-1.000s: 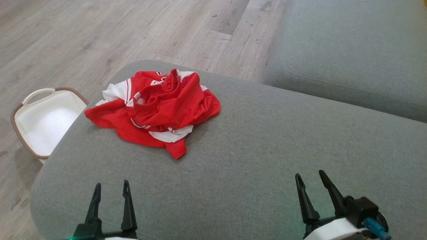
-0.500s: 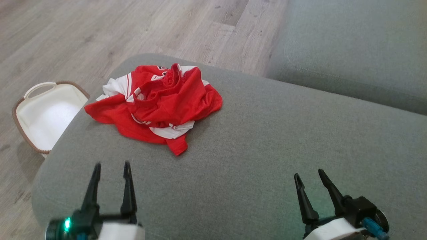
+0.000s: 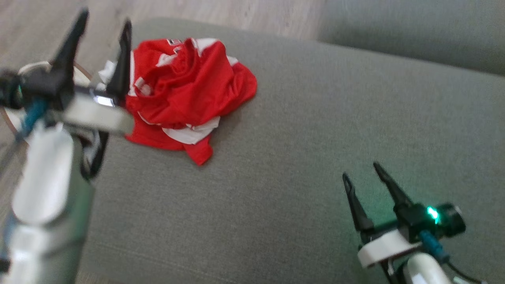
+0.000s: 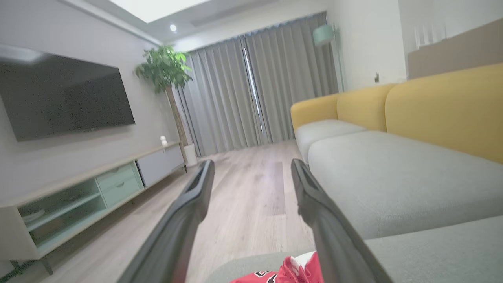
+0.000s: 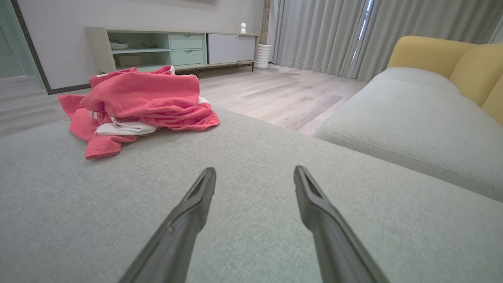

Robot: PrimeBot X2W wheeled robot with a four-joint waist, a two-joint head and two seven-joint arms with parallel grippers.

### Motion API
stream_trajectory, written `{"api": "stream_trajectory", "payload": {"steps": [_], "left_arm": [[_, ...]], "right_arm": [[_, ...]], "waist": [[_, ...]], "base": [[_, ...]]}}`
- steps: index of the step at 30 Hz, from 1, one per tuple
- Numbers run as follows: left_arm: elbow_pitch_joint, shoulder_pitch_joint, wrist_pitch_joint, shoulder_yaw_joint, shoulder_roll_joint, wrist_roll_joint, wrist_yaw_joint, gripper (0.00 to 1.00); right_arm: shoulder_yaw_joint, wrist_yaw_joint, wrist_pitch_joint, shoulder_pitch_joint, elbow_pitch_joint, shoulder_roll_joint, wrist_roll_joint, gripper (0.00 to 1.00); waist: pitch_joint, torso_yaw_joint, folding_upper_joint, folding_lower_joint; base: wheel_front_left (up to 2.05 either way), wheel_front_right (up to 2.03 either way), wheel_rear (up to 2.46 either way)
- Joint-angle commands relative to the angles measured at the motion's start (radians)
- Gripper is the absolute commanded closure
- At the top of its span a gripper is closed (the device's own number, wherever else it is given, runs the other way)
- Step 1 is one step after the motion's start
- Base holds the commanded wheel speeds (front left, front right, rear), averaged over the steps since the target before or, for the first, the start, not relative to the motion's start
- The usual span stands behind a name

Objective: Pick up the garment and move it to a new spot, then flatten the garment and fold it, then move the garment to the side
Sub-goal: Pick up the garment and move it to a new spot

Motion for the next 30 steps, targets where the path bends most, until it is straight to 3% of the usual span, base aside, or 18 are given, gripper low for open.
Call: {"api": "stream_trajectory", "payload": {"steps": [1, 7, 13, 19, 26, 27, 28, 29, 30], "left_arm": [[0.022, -0.122, 0.074, 0.003, 0.061, -0.046, -0.004, 0.00], [0.231, -0.354, 0.283, -0.142, 0.110, -0.249, -0.006, 0.00], [0.411, -0.476, 0.383, -0.233, 0.138, -0.339, -0.006, 0.00], [0.602, -0.530, 0.427, -0.287, 0.104, -0.401, -0.006, 0.00], [0.683, -0.525, 0.427, -0.374, 0.078, -0.499, -0.006, 0.00], [0.686, -0.522, 0.428, -0.389, 0.077, -0.514, -0.006, 0.33], [0.687, -0.520, 0.428, -0.402, 0.077, -0.531, -0.006, 0.91], [0.685, -0.519, 0.424, -0.416, 0.077, -0.546, -0.006, 1.00], [0.683, -0.522, 0.411, -0.428, 0.081, -0.558, -0.006, 1.00]], "right_arm": [[0.026, 0.008, -0.011, -0.060, -0.048, -0.028, -0.016, 0.00], [0.040, 0.008, -0.011, -0.093, -0.087, -0.078, -0.009, 0.00], [0.033, 0.008, -0.011, -0.097, -0.152, -0.106, 0.059, 0.00], [0.030, 0.008, -0.011, -0.082, -0.207, -0.149, 0.095, 0.00], [0.012, 0.008, -0.011, -0.052, -0.243, -0.183, 0.099, 0.00], [0.008, 0.008, -0.011, -0.049, -0.247, -0.185, 0.100, 0.00], [0.004, 0.008, -0.011, -0.048, -0.251, -0.188, 0.101, 0.00], [0.000, 0.008, -0.011, -0.048, -0.255, -0.191, 0.100, 0.00], [-0.004, 0.008, -0.011, -0.049, -0.258, -0.192, 0.099, 0.00]], "waist": [[0.089, -0.040, 0.0000, -0.0002], [0.173, -0.064, 0.0000, -0.0002], [0.234, -0.078, 0.0000, -0.0002], [0.279, -0.079, 0.0000, -0.0002], [0.312, -0.072, 0.0000, -0.0002], [0.318, -0.070, 0.0000, -0.0002], [0.323, -0.068, 0.0000, -0.0002], [0.328, -0.065, 0.0000, -0.0002], [0.331, -0.063, 0.0000, -0.0002]], "base": [[0.00, 0.00, 0.00], [0.00, 0.00, 0.00], [0.00, 0.00, 0.00], [0.00, 0.00, 0.00], [0.00, 0.00, 0.00], [0.00, 0.00, 0.00], [0.00, 0.00, 0.00], [0.00, 0.00, 0.00], [0.00, 0.00, 0.00]]}}
